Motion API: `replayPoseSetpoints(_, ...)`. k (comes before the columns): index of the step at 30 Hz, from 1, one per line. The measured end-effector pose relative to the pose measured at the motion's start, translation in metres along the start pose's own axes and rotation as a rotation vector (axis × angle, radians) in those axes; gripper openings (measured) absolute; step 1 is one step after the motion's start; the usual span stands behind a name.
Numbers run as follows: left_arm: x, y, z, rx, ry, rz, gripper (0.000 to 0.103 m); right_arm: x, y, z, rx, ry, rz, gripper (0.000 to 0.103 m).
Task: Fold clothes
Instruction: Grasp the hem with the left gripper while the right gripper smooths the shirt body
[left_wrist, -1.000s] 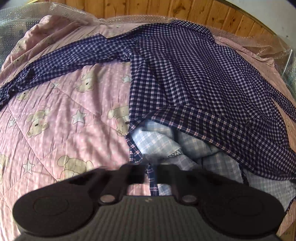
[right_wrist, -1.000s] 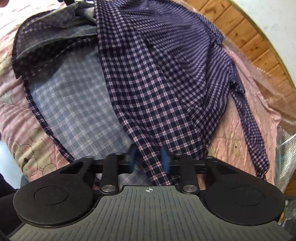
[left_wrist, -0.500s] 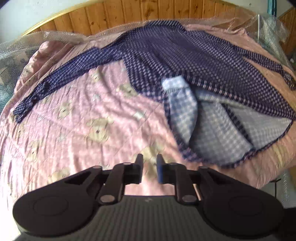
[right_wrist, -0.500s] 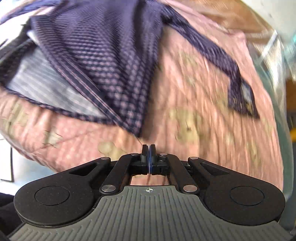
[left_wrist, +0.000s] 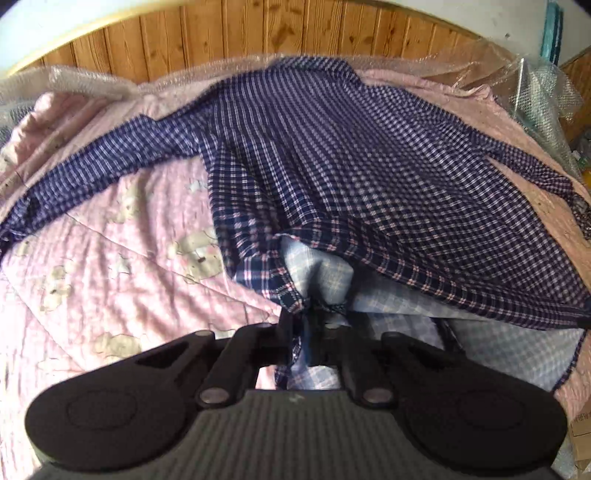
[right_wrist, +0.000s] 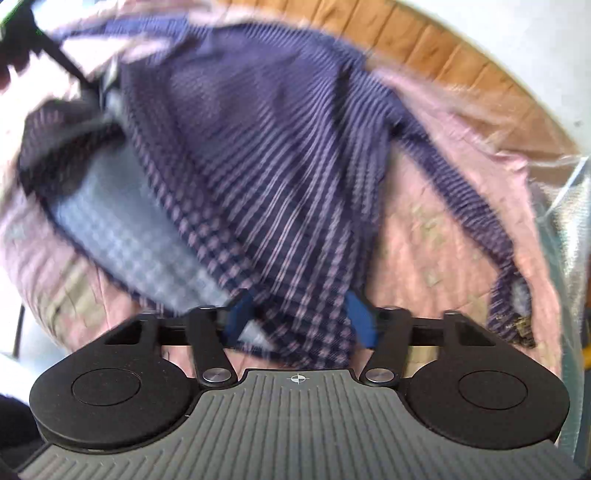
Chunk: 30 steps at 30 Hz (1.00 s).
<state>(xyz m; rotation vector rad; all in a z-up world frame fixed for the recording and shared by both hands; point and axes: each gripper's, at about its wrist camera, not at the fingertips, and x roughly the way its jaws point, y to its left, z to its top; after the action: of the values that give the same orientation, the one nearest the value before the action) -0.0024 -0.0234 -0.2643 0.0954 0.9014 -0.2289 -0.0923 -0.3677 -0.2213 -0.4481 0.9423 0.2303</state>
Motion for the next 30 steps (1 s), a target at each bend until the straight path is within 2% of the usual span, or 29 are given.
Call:
replayPoseSetpoints(1,-0.017,0.002,-0.011,0.0,-0.004,0.004,0.002,0.003,-0.004,-0.003,0.025,0.014,0.01,0.004)
replayPoseSetpoints(3,-0.047,0.004,-0.034,0.005,-0.002,0.025,0.003,0.005,-0.011,-0.01,0.065,0.032,0.021,0.007)
replayPoseSetpoints(6,-0.062,0.003,-0.076,0.033,0.068,0.132,0.0,0.002,-0.019,-0.023,0.109,0.03,0.03,0.007)
replayPoseSetpoints(8,-0.06,0.009,-0.096,-0.014,0.118,0.18,0.0,-0.001,-0.02,-0.028,0.118,0.041,0.029,0.004)
replayPoseSetpoints(10,-0.066,0.011,-0.104,-0.039,0.115,0.202,0.0,-0.006,-0.02,-0.032,0.104,0.056,0.024,0.002)
replayPoseSetpoints(12,-0.076,0.012,-0.101,-0.053,0.079,0.209,0.001,-0.009,-0.019,-0.035,0.083,0.08,0.019,0.001)
replayPoseSetpoints(14,-0.091,0.011,-0.09,-0.058,0.01,0.204,0.004,-0.018,-0.018,-0.036,0.071,0.087,0.017,0.001)
replayPoseSetpoints(17,-0.1,0.003,-0.062,-0.065,-0.09,0.152,0.015,-0.039,-0.026,-0.019,0.122,0.015,0.036,0.008)
replayPoseSetpoints(20,-0.081,-0.003,-0.063,-0.021,-0.038,0.139,0.019,-0.045,-0.035,0.011,0.211,-0.066,0.074,0.011)
replayPoseSetpoints(22,-0.068,-0.006,-0.064,0.009,-0.003,0.13,0.025,-0.033,-0.034,0.032,0.261,-0.085,0.086,0.012)
replayPoseSetpoints(24,-0.055,-0.01,-0.066,0.038,0.032,0.121,0.025,-0.011,-0.029,0.047,0.295,-0.071,0.093,0.019)
replayPoseSetpoints(25,-0.049,-0.012,-0.066,0.053,0.049,0.117,0.026,0.002,-0.027,0.049,0.308,-0.046,0.1,0.026)
replayPoseSetpoints(27,-0.036,-0.015,-0.067,0.083,0.084,0.108,0.024,0.023,-0.019,0.042,0.295,0.026,0.108,0.03)
replayPoseSetpoints(30,-0.017,-0.021,-0.069,0.127,0.137,0.095,0.018,0.017,-0.01,0.005,0.237,0.065,0.112,0.031)
